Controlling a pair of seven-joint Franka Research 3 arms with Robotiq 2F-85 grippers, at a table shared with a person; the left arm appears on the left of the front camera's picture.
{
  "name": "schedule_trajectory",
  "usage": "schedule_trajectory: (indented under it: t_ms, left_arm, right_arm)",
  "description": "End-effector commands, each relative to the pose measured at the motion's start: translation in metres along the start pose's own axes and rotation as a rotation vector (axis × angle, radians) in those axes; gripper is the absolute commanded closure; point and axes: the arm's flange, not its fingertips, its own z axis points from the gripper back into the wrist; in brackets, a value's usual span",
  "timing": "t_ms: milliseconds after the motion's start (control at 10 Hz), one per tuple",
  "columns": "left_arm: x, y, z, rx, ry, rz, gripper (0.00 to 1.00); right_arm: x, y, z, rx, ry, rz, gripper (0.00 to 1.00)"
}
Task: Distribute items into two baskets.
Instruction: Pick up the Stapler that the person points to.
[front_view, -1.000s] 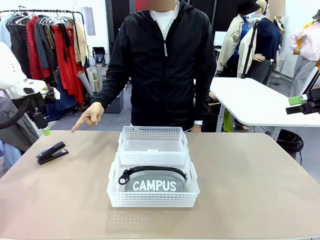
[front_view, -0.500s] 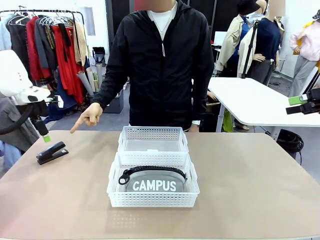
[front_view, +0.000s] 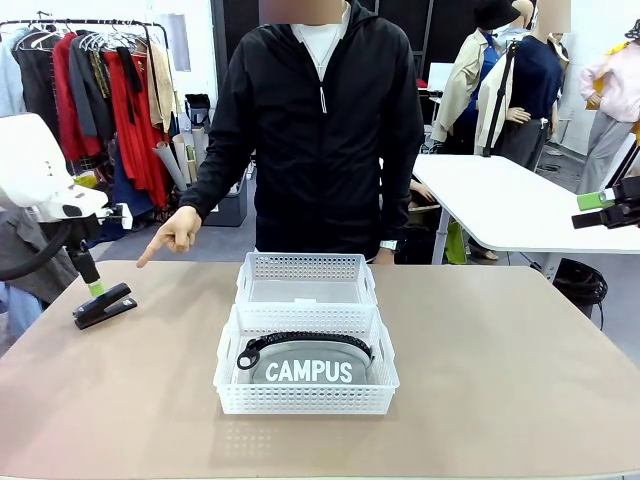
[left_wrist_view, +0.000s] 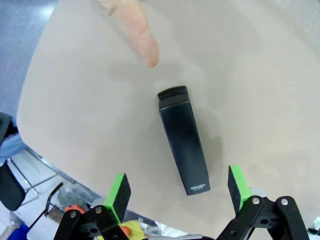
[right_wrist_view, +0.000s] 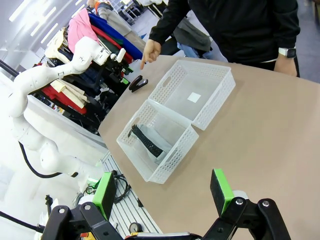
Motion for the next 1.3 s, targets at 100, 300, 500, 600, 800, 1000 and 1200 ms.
schedule_trajectory:
  t_ms: [100,300,500,600,800,1000,1200]
  left_arm:
    - [0.0,-0.003,-0.012,0.014,-0.004,-0.012,0.0]
    - [0.001,-0.004,-0.024,0.005,-0.005,-0.011,0.0]
    - [0.003,-0.005,-0.032,-0.006,0.022,-0.009,0.0]
    - [0.002,-0.005,-0.037,-0.012,0.03,-0.006,0.0]
    - [0.001,-0.006,-0.045,-0.02,0.036,0.005,0.0]
    - [0.0,-0.006,-0.052,-0.029,0.066,0.023,0.0]
    - [0.002,-0.005,-0.051,-0.025,0.064,0.029,0.0]
  right_arm:
    - [0.001,0.002,0.0,0.003,-0.002,0.003,0.0]
    - [0.001,0.002,0.0,0.003,-0.002,0.003,0.0]
    - [0.001,0.002,0.0,0.003,-0.002,0.003,0.0]
    - [0.001,0.002,0.0,0.003,-0.002,0.003,0.0]
    - [0.001,0.002,0.0,0.003,-0.002,0.003,0.0]
    - [0.001,0.002,0.0,0.003,-0.002,0.003,0.0]
    - [0.001,0.002,0.0,0.003,-0.002,0.003,0.0]
